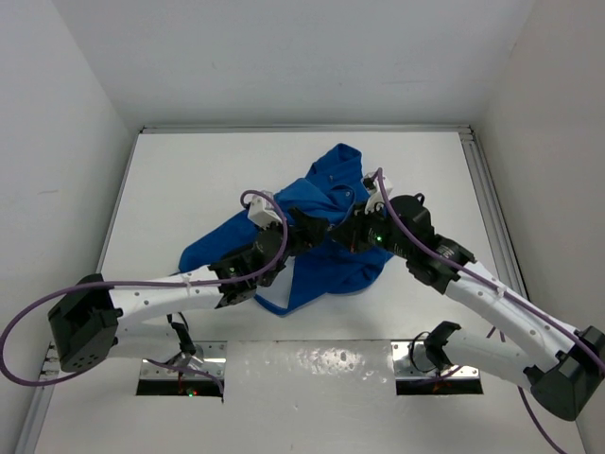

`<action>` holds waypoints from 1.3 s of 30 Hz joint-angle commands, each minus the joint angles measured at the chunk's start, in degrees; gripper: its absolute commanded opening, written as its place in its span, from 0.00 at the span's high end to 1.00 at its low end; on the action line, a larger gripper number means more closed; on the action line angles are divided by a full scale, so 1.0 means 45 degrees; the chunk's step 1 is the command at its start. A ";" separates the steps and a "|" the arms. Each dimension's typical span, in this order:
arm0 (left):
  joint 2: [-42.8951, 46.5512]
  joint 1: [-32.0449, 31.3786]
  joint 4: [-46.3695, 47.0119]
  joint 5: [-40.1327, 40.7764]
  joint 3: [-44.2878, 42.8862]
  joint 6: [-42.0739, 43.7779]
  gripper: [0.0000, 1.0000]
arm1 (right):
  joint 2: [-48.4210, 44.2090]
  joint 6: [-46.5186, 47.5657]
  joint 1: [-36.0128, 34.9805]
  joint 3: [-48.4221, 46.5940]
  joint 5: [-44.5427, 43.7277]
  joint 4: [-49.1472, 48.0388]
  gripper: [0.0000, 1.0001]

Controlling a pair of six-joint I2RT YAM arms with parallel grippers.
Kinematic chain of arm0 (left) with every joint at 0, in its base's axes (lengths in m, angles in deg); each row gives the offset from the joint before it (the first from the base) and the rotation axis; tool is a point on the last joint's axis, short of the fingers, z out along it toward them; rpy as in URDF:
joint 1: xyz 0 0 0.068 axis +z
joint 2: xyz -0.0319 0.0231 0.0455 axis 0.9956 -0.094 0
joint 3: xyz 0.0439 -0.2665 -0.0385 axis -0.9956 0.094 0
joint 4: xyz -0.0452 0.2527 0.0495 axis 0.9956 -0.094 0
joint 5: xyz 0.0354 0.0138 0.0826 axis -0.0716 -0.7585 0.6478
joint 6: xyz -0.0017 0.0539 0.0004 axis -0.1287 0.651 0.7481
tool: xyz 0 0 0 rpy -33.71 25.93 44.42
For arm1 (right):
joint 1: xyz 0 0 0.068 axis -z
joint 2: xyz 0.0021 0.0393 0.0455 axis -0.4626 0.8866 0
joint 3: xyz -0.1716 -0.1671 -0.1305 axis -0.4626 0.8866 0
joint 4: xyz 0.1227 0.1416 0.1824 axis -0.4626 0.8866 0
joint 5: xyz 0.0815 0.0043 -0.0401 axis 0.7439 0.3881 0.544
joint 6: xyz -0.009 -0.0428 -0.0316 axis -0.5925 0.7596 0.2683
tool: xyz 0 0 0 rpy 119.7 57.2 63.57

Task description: Zip up the jacket

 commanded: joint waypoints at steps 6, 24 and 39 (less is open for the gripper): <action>-0.0363 0.0061 0.1586 0.1438 -0.0419 -0.1594 0.69 | -0.0385 -0.0245 -0.0039 0.0228 0.0363 -0.0514 1.00; 0.5393 0.0080 -0.3056 0.2688 -0.0945 0.3577 1.00 | 0.2305 0.2604 -0.0039 -0.3187 -0.6620 0.1673 1.00; 0.6453 0.0081 -0.6030 0.6144 -0.7037 0.6762 1.00 | 0.6843 0.3466 0.3299 -1.3520 -1.2411 0.6126 1.00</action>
